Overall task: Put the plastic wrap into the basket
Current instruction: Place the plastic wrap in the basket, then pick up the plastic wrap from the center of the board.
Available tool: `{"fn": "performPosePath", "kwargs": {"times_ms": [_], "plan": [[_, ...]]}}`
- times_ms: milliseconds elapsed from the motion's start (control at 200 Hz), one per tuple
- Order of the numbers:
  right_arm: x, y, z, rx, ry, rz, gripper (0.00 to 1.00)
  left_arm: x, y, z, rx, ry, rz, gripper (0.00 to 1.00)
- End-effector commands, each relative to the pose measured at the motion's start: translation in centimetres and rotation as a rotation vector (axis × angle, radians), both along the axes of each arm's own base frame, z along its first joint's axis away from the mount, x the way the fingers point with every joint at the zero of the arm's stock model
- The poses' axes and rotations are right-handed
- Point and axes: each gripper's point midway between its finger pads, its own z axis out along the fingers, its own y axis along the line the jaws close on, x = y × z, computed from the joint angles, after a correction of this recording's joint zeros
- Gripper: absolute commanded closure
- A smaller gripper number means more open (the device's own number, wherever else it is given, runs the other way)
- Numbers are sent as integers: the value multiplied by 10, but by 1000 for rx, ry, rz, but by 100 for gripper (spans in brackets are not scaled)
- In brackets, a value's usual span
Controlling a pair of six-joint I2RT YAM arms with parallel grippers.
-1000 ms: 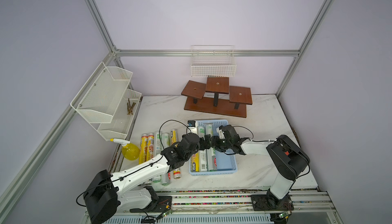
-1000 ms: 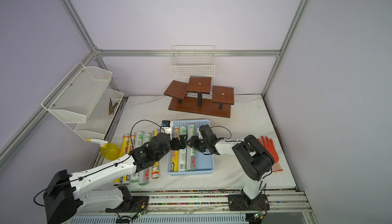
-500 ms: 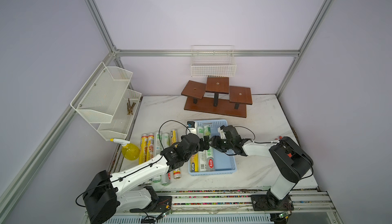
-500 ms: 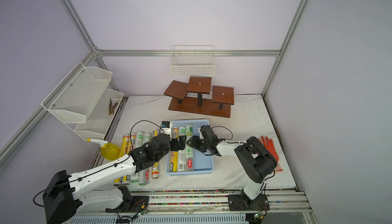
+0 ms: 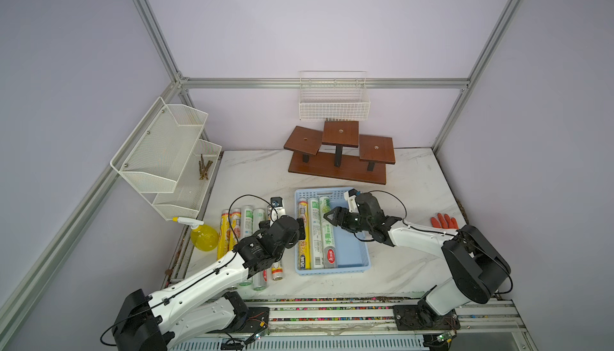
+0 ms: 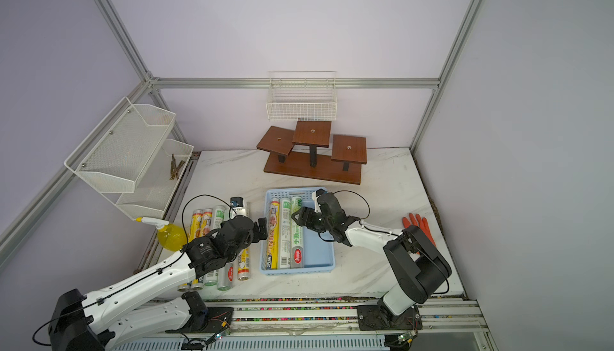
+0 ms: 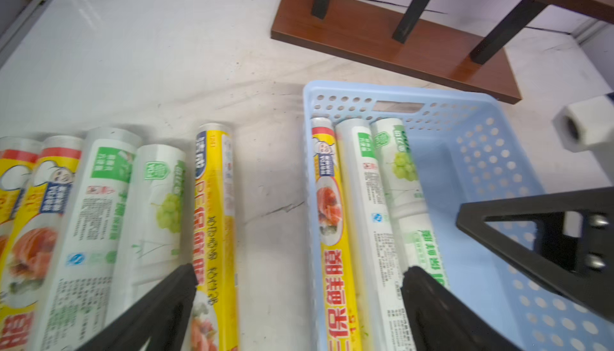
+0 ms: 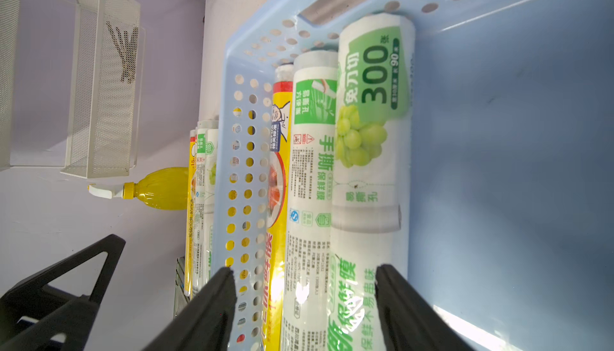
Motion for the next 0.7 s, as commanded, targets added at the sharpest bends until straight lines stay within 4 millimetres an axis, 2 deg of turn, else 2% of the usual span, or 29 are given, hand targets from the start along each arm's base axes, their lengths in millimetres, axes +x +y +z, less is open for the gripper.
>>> {"fn": "performPosePath", "kwargs": {"times_ms": [0, 185, 305, 420, 490, 580, 695], "plan": [[-8, 6, 26, 21, -66, 67, 29, -9, 36, -14, 30, 61, 121, 1], [-17, 15, 56, 19, -181, 120, 28, -16, 65, -41, -40, 182, 211, 10], [-30, 31, 76, -1, -274, 187, 27, -21, 84, -54, -51, 243, 275, 18], [-46, 51, 89, -36, -359, 254, 27, -23, 93, -63, -70, 297, 299, 24], [-57, 66, 92, -53, -401, 304, 26, -24, 97, -69, -80, 325, 310, 26], [-72, 86, 92, -68, -437, 374, 25, -21, 92, -78, -111, 359, 273, 30], [-81, 102, 88, -94, -456, 401, 23, -16, 92, -86, -97, 397, 272, 34]]}}
